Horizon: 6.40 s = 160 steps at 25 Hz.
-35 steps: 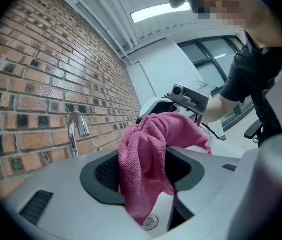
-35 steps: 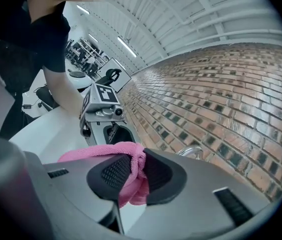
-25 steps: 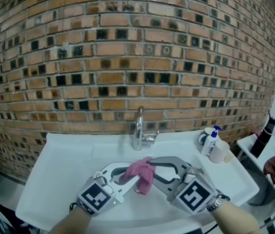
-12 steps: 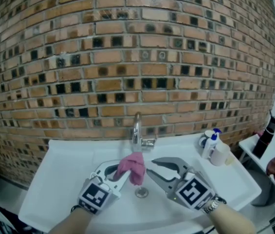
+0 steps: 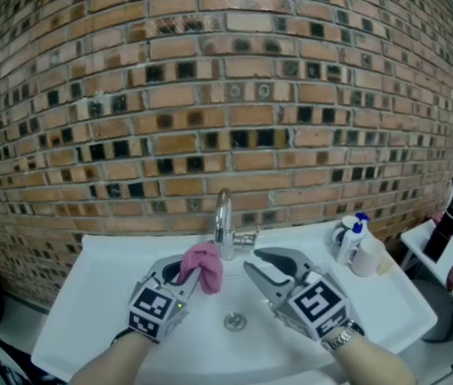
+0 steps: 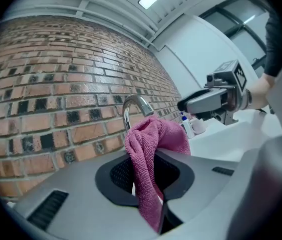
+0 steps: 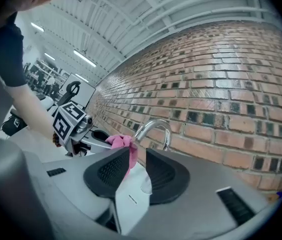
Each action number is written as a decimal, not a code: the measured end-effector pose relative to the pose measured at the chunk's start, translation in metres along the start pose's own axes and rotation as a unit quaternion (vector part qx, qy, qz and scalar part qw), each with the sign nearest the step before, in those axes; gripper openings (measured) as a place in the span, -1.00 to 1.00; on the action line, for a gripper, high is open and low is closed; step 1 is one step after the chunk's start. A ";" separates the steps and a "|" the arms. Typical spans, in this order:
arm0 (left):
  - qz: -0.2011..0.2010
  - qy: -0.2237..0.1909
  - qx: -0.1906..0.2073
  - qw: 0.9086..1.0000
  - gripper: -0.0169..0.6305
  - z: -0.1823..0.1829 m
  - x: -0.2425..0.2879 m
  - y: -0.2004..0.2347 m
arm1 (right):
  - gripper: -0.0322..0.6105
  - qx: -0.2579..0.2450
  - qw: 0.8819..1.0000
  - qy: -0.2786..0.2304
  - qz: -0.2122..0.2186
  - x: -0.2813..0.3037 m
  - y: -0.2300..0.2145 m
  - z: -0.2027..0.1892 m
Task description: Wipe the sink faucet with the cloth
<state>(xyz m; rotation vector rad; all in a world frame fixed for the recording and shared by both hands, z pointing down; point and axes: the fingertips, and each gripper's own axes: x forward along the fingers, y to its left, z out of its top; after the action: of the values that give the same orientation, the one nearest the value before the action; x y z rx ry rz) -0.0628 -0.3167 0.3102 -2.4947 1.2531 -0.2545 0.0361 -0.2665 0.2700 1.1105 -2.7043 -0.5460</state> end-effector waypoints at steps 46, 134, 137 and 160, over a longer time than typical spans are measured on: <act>0.043 0.038 -0.128 0.990 -0.78 -0.054 0.130 0.057 | -0.70 0.113 0.992 -0.038 -0.036 0.012 -0.031 -0.017; 0.021 -0.131 -0.081 0.988 -0.79 0.116 0.047 0.054 | -0.73 0.104 0.993 -0.016 -0.057 0.009 -0.039 -0.041; 0.027 -0.132 -0.060 0.989 -0.79 0.120 0.040 0.050 | -0.73 0.104 0.993 -0.017 -0.059 0.009 -0.039 -0.042; 0.018 -0.135 -0.013 0.991 -0.78 0.114 0.011 0.004 | -0.73 0.103 0.993 -0.011 -0.063 0.008 -0.040 -0.048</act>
<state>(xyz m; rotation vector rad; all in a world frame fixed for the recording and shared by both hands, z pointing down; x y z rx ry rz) -0.0244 -0.3024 0.2031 -2.4258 1.1924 0.1069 0.0699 -0.3113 0.2984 1.3395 -2.7740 -0.3023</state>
